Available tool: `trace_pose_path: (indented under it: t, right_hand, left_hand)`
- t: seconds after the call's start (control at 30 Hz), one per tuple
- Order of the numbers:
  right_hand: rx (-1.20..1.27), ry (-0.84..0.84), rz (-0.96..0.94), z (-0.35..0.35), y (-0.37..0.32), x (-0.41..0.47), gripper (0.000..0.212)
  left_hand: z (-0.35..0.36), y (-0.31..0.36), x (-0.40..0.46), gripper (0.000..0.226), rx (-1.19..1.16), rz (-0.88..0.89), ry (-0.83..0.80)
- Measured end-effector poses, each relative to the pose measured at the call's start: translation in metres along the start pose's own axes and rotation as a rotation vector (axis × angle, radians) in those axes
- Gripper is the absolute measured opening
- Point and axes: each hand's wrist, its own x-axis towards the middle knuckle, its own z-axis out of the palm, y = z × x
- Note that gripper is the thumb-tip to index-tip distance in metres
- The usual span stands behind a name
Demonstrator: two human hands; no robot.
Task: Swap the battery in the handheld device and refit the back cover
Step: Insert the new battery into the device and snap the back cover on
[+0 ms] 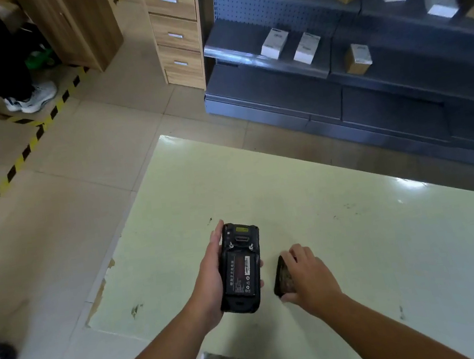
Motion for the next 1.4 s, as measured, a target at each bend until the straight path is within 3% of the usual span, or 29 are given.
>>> trace_pose_path:
  t: [0.1, 0.27, 0.37, 0.47, 0.63, 0.77, 0.9, 1.1, 1.27, 1.4]
  right_hand:
    - [0.123, 0.046, -0.059, 0.007, 0.001, -0.006, 0.079]
    - [0.406, 0.077, -0.047, -0.027, 0.006, -0.006, 0.043]
    - [0.527, 0.286, -0.073, -0.091, 0.009, -0.007, 0.031]
    - [0.753, 0.474, -0.163, -0.163, -0.001, -0.018, 0.038]
    - [0.793, 0.337, -0.402, -0.193, -0.052, -0.046, 0.04]
    - [0.801, 0.336, -0.384, -0.187, -0.056, -0.051, 0.039]
    - [0.95, 0.294, -0.363, -0.189, -0.047, -0.052, 0.042]
    - [0.823, 0.316, -0.362, -0.175, -0.036, -0.054, 0.048]
    - [0.455, 0.403, -0.392, -0.168, -0.03, -0.059, 0.059]
    - [0.21, 0.524, -0.356, -0.163, -0.041, -0.066, 0.054]
  left_hand:
    - [-0.002, -0.002, 0.002, 0.055, 0.027, -0.011, -0.004]
    - [-0.004, -0.001, 0.001, 0.043, 0.029, -0.027, 0.039]
    - [-0.002, 0.004, -0.001, 0.044, -0.002, -0.013, 0.061]
    - [0.007, 0.013, -0.004, 0.053, -0.023, 0.016, 0.038]
    - [0.031, 0.033, -0.009, 0.065, -0.005, 0.102, -0.101]
    - [0.047, 0.049, -0.013, 0.077, -0.056, 0.138, -0.152]
    - [0.057, 0.053, -0.016, 0.072, -0.068, 0.136, -0.168]
    - [0.062, 0.052, -0.017, 0.061, -0.036, 0.106, -0.139]
    - [0.064, 0.051, -0.016, 0.051, 0.019, 0.107, -0.106]
    - [0.07, 0.052, -0.016, 0.045, 0.003, 0.085, -0.058]
